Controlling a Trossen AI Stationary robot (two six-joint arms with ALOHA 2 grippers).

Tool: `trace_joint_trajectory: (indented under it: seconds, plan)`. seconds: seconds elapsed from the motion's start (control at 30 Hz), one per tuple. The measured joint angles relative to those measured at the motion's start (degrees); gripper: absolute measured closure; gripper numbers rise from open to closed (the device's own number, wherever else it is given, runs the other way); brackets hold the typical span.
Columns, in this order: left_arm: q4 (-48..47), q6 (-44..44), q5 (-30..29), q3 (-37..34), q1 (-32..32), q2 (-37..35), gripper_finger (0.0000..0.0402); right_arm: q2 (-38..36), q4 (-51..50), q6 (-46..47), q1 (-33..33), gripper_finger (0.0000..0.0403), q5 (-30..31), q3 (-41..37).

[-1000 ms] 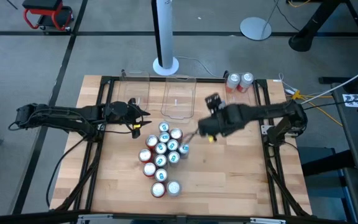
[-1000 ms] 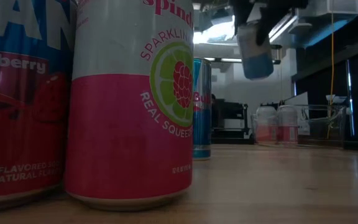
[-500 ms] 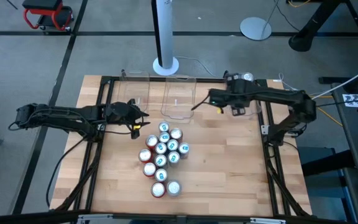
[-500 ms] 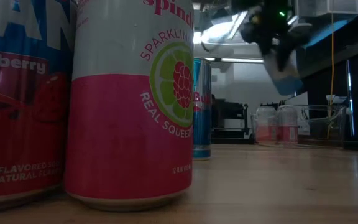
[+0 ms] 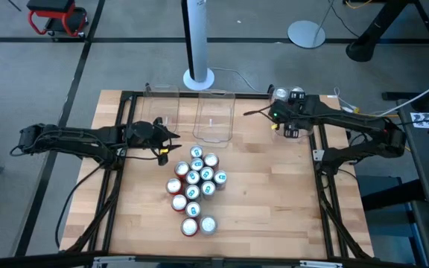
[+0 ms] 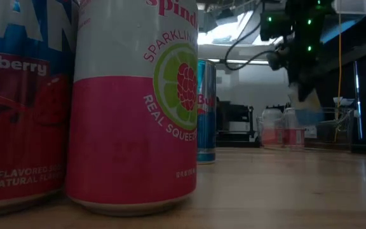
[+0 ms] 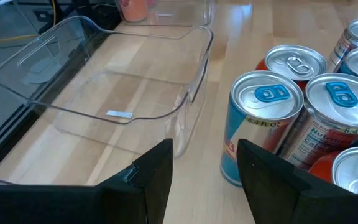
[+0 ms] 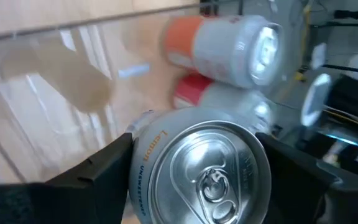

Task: Sort soda cans
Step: Put the blue-white soda can into the right transparent bin

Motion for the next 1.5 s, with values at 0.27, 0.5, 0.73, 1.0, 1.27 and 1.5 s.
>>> trace_joint_trajectory:
  seconds: [0.27,0.5,0.73,1.0,1.27,1.5]
  plan:
    - [0.0,0.4,0.0,0.0,0.0,0.0,0.0233,0.0,11.4,-5.0,-8.1,0.0112,-5.8,-5.3]
    - [0.0,0.4,0.0,0.0,0.0,0.0,0.0233,0.0,13.5,-6.7,-13.2,0.0112,-9.1,-5.4]
    - [0.0,0.3,0.0,0.0,0.0,0.0,0.0233,0.0,14.1,-6.9,-14.1,0.0099,-9.7,-5.4]
    - [0.0,0.0,0.0,0.0,0.0,0.0,0.0233,0.3,17.9,-6.8,-14.6,0.0082,-9.8,-8.1]
    - [0.0,0.4,0.0,0.0,0.0,0.0,0.0233,0.1,21.5,-8.1,-16.7,0.009,-9.4,-11.8]
    - [0.3,0.1,0.0,0.0,0.0,0.0,0.0233,0.3,22.6,-8.8,-16.6,0.0055,-8.6,-12.1]
